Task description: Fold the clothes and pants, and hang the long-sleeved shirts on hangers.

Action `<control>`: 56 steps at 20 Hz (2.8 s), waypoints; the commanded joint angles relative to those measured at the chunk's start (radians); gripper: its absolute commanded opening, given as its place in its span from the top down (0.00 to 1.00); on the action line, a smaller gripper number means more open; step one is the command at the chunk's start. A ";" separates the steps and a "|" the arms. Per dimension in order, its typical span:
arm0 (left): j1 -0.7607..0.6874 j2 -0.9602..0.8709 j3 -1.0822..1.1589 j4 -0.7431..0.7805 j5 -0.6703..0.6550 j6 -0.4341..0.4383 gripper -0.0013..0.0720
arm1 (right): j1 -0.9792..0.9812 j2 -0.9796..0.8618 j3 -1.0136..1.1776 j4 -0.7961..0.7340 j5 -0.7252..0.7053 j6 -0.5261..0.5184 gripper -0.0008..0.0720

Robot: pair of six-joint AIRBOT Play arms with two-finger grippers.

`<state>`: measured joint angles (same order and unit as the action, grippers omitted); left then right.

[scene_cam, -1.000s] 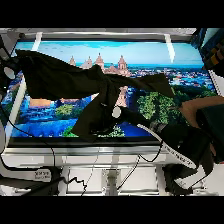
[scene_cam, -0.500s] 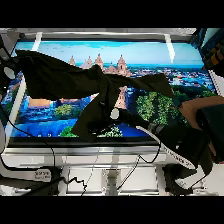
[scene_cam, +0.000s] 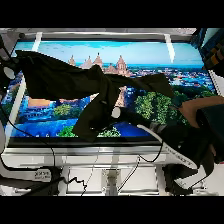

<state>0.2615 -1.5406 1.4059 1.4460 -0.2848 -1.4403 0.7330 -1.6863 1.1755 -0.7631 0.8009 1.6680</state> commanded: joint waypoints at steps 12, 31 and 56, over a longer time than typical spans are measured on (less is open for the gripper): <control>0.008 0.245 0.000 0.038 -0.014 0.000 0.93 | -0.716 0.613 0.002 -0.581 -0.014 -0.058 0.97; 0.107 0.229 0.000 0.037 0.052 -0.197 0.93 | -0.964 0.155 0.558 -0.681 -0.142 -0.057 0.97; 0.264 0.555 -0.097 -0.261 -0.845 0.767 0.94 | -0.964 0.618 0.112 -0.732 0.380 -0.614 0.97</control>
<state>0.4694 -1.0992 1.3712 1.3705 -1.2285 -0.7212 -0.2302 -1.1728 1.4410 -1.4799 1.2644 1.0256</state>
